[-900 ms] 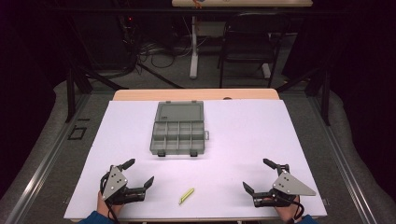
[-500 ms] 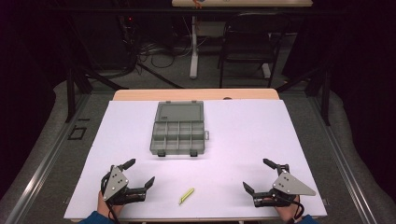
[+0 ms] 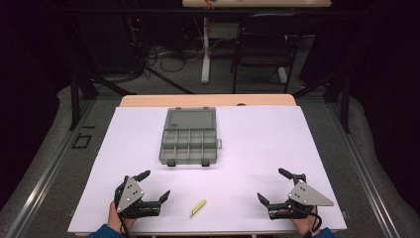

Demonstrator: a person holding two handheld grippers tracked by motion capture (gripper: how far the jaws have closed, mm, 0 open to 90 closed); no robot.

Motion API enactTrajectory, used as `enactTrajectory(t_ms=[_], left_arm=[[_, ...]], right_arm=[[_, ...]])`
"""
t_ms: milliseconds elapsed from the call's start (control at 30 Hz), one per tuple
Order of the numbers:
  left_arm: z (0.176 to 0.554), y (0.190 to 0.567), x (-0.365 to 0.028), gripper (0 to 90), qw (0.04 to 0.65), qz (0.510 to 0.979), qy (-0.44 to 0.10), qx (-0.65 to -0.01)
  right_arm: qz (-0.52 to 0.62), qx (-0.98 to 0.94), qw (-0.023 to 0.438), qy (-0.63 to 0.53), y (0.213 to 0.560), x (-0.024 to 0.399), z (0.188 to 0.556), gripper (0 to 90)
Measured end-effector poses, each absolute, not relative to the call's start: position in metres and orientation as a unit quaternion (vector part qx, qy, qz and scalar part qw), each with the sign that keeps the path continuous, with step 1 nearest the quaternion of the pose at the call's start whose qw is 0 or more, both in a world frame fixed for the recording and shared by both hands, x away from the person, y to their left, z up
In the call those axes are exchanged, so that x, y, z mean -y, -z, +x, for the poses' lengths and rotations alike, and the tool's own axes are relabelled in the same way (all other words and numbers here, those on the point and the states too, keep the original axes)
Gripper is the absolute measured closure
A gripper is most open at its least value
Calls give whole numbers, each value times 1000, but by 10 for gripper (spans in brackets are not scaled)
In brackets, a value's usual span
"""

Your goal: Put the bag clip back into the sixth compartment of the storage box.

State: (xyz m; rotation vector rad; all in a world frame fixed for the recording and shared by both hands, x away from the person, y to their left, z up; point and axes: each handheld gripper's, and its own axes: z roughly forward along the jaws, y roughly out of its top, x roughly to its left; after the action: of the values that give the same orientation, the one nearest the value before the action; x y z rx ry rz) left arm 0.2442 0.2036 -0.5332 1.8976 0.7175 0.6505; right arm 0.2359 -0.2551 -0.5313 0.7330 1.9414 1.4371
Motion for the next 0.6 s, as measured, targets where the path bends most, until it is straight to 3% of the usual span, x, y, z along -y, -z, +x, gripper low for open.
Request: enactTrajectory(t_ms=[600], left_arm=[[241, 528, -172, 112, 455, 809, -248, -278]], right_arm=[[278, -733, 306, -541, 532, 254, 237, 0]])
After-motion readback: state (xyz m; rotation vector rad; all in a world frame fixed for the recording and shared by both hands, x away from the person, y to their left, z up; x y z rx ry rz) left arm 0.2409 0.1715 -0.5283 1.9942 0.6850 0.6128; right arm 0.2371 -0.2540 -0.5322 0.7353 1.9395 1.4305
